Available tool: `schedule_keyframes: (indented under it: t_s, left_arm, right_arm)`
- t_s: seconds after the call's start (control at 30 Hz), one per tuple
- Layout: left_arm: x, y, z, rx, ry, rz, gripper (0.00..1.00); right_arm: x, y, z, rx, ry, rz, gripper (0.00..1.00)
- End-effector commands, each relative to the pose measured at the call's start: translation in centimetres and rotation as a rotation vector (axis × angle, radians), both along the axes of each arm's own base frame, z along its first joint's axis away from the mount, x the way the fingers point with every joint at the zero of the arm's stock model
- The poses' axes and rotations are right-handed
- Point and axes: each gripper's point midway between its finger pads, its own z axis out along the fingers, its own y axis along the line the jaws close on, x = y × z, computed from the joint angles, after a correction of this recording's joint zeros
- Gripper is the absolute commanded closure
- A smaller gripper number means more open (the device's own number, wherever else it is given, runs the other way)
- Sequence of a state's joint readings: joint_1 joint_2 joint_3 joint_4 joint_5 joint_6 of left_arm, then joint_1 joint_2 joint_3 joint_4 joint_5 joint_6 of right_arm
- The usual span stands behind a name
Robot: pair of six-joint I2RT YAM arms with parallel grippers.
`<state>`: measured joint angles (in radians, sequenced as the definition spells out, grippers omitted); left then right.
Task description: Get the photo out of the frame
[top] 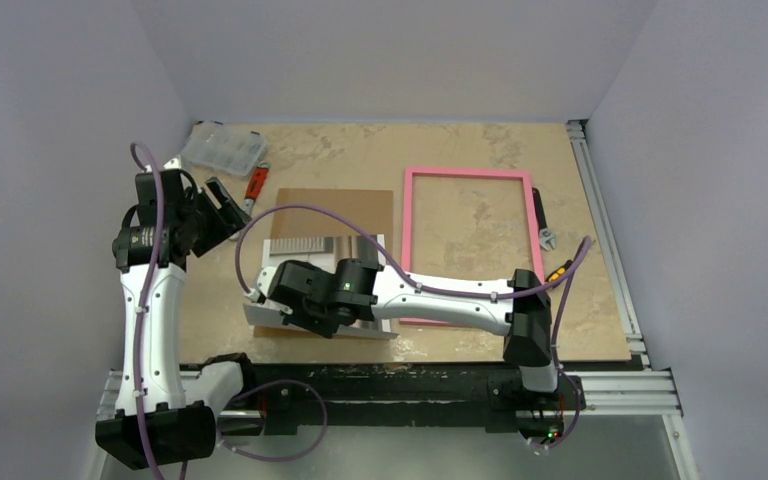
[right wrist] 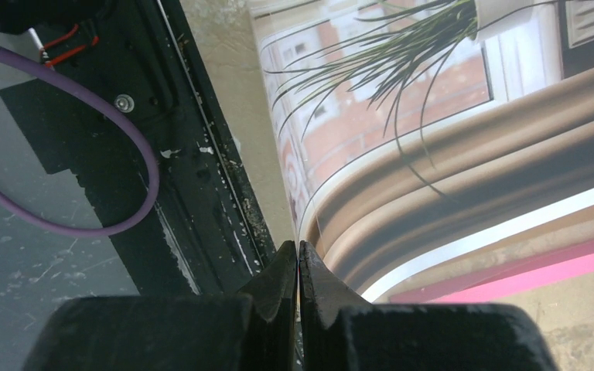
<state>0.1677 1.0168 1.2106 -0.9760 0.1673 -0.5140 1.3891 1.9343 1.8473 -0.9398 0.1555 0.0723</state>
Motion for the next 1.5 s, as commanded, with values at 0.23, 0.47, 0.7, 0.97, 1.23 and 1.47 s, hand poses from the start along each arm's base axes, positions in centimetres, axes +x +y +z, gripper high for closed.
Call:
schedule_keyframes:
  t_s: [0.23, 0.47, 0.7, 0.97, 1.23, 1.47]
  left_arm:
    - [-0.1, 0.1, 4.9, 0.027, -0.124, 0.010, 0.32]
    - [-0.2, 0.1, 6.4, 0.034, -0.155, 0.011, 0.32]
    - [-0.4, 0.6, 8.6, 0.056, -0.199, 0.038, 0.32]
    - [-1.2, 1.1, 12.5, 0.084, -0.278, 0.072, 0.31]
    - [-2.9, -0.2, 17.0, 0.034, -0.413, 0.062, 0.31]
    - [-4.2, -0.1, 19.0, 0.037, -0.503, 0.094, 0.31]
  right_arm:
    - [-1.0, 1.6, 5.9, 0.109, 0.068, 0.107, 1.00]
    - [-2.7, 0.8, 9.7, 0.179, 0.136, 0.123, 1.00]
    - [-4.3, -0.9, 17.4, 0.346, 0.147, 0.174, 1.00]
    - [-3.4, -3.1, 23.6, 0.488, 0.030, 0.168, 1.00]
    - [-0.1, -7.1, 31.2, 0.677, -0.219, 0.061, 1.00]
    - [6.8, -11.0, 35.0, 0.707, -0.550, -0.155, 1.00]
